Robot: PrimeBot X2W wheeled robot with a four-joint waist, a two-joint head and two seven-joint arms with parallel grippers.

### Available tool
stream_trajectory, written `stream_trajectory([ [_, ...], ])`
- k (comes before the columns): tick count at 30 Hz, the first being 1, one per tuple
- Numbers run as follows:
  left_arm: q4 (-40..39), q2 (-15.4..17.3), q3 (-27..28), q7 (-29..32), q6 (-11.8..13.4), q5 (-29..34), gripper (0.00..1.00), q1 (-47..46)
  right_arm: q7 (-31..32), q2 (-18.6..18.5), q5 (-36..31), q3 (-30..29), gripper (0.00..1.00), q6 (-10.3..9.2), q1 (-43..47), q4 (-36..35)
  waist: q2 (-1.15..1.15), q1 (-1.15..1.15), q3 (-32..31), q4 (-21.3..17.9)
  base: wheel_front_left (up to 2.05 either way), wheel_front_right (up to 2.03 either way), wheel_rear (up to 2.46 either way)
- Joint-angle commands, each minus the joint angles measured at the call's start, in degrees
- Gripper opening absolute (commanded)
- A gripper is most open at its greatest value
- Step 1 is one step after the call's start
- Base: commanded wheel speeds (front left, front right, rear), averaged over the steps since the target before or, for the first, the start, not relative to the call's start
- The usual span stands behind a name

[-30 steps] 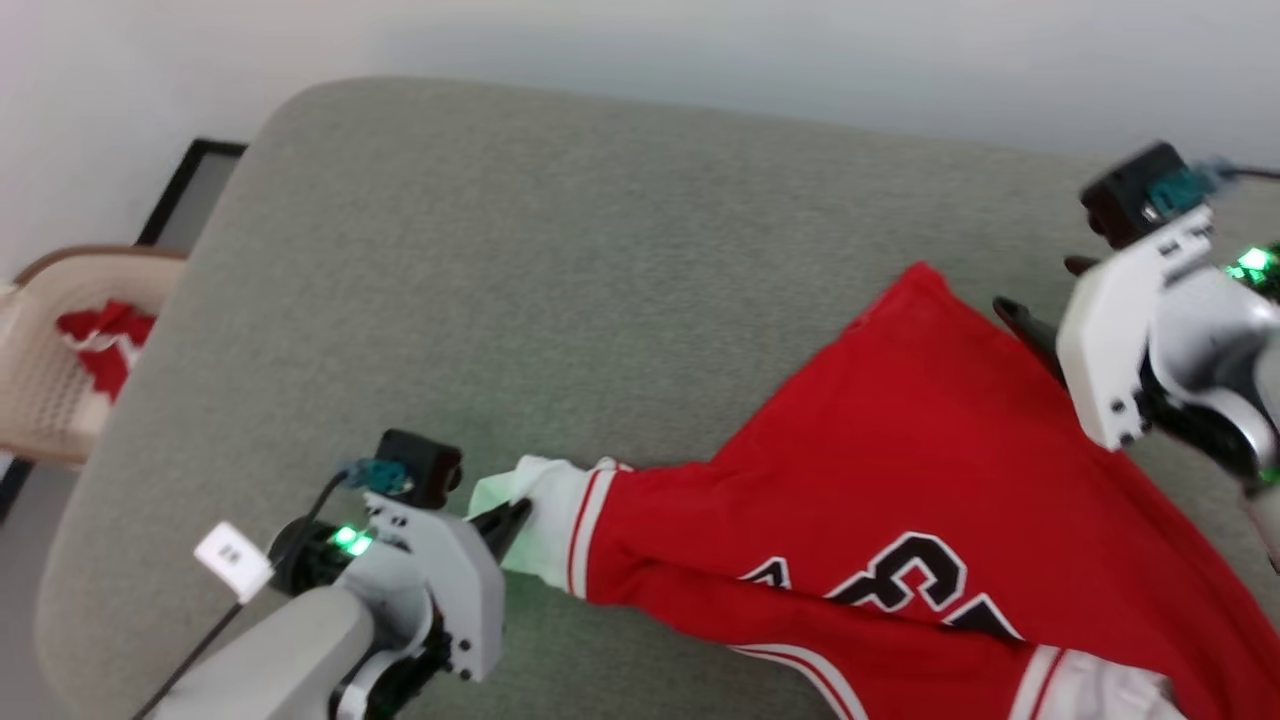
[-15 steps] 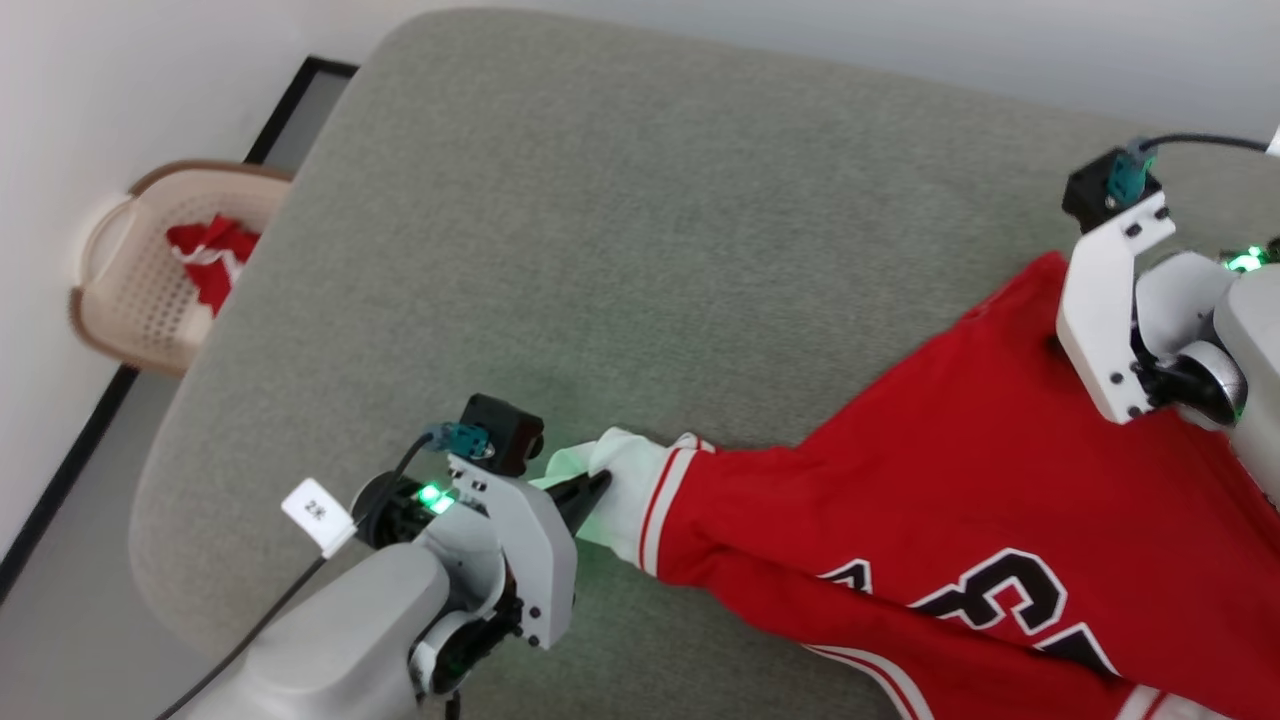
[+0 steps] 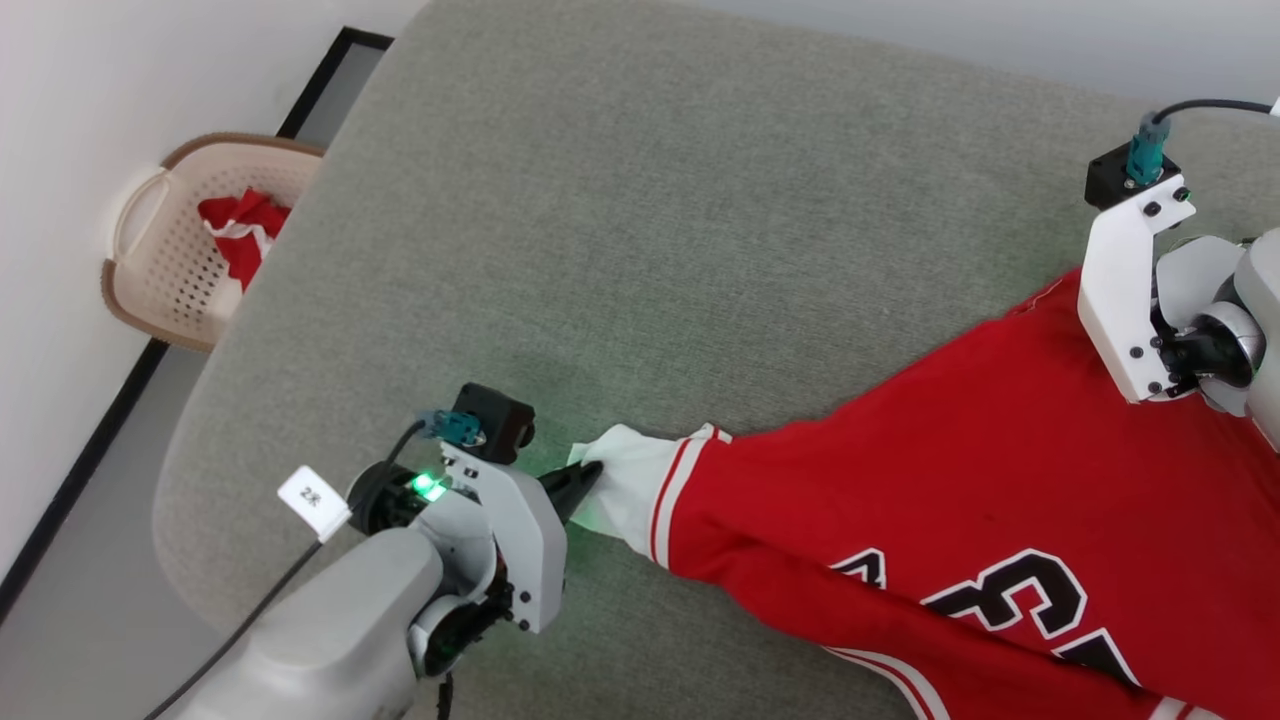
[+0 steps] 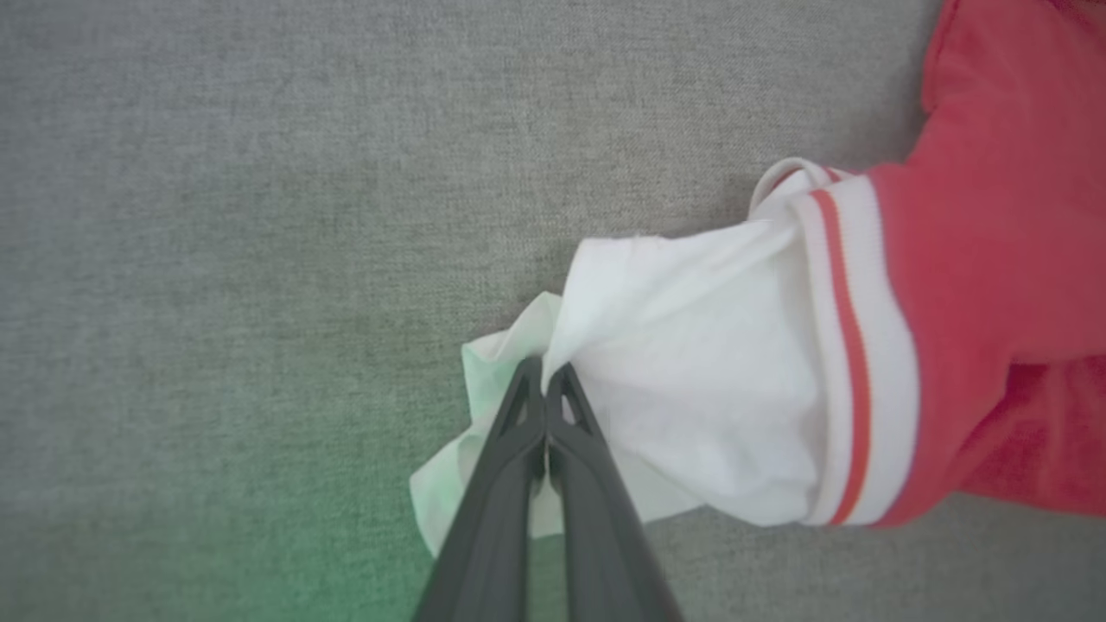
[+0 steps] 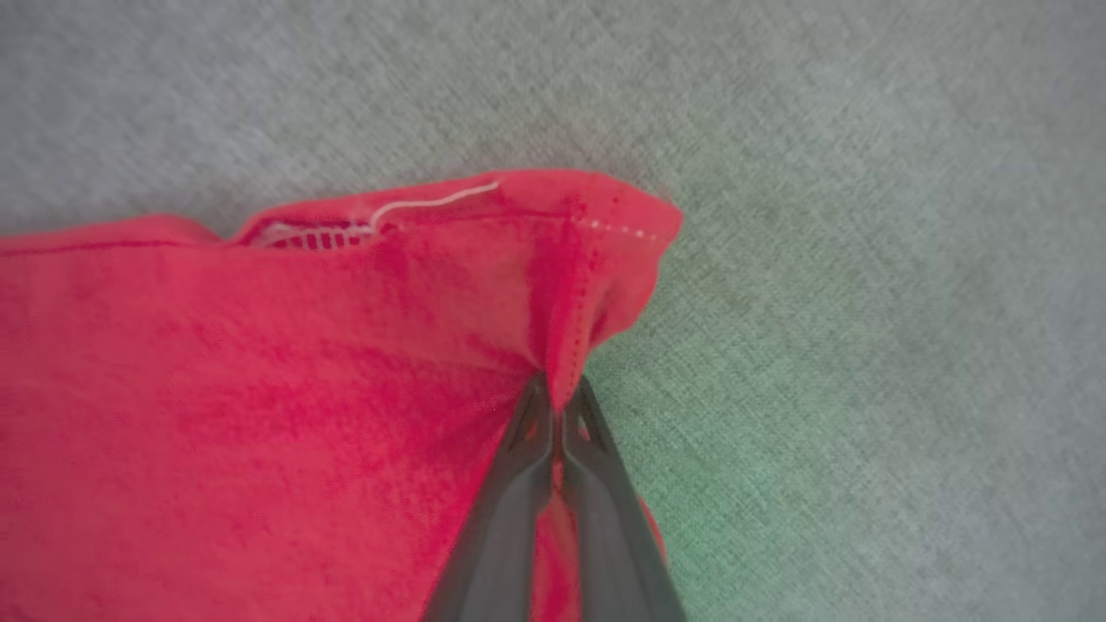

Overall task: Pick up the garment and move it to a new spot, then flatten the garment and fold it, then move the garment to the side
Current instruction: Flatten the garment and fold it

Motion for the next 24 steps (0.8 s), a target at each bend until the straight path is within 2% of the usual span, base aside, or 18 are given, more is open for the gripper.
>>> stream_trajectory([
  [1,0.7,0.1,0.0,0.1,-0.4,-0.3,0.00,-0.3,1.2,-1.4,0.6,1.7,0.00,-0.10,2.9,2.4,0.00,0.00,-0.3,-0.5,0.00,0.00,0.00],
  [7,1.2,2.0,0.6,4.6,-1.5,-2.6,0.00,-2.9,-2.3,0.1,3.0,1.2,0.00,-0.10,-0.6,1.3,0.00,0.00,-2.3,-2.8,0.00,0.00,0.00],
  [12,-1.2,6.2,1.0,11.6,-2.0,-3.1,0.00,-8.5,-6.6,0.8,4.8,0.3,0.00,-0.10,-3.5,0.1,0.00,0.00,-5.6,-5.5,0.00,0.00,0.00],
  [19,-3.8,10.8,1.7,20.4,-0.6,-1.8,0.00,-18.3,-14.3,0.9,6.3,-1.8,0.00,-0.10,-6.5,-1.1,0.00,0.00,-11.3,-9.2,0.00,0.00,0.00],
  [24,-3.1,12.8,2.2,23.1,-0.2,0.8,0.00,-25.4,-20.9,0.9,5.6,-3.4,0.00,-0.10,-8.1,-1.0,0.00,0.00,-15.4,-11.4,0.00,0.00,0.00],
])
